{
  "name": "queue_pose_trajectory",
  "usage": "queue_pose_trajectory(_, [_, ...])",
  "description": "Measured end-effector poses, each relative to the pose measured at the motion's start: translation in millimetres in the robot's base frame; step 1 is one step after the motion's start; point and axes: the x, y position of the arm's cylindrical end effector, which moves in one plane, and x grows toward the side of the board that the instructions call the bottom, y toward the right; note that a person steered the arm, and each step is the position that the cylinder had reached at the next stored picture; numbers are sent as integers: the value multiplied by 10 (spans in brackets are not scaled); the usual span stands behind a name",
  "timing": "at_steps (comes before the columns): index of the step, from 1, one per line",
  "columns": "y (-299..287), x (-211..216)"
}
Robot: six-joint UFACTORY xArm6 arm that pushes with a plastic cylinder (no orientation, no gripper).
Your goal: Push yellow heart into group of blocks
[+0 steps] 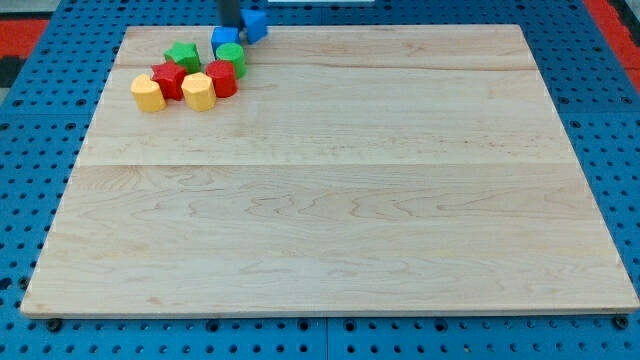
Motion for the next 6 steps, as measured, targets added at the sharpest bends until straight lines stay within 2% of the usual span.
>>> queue_pose_trajectory(1, [472,615])
queue_pose_trajectory(2, [564,669])
queue_pose_trajectory(3, [798,1201])
queue_pose_trajectory(4, [798,2088])
queue_pose_trajectory(5, [145,2601])
queue_pose_trajectory(6, [-595,2659])
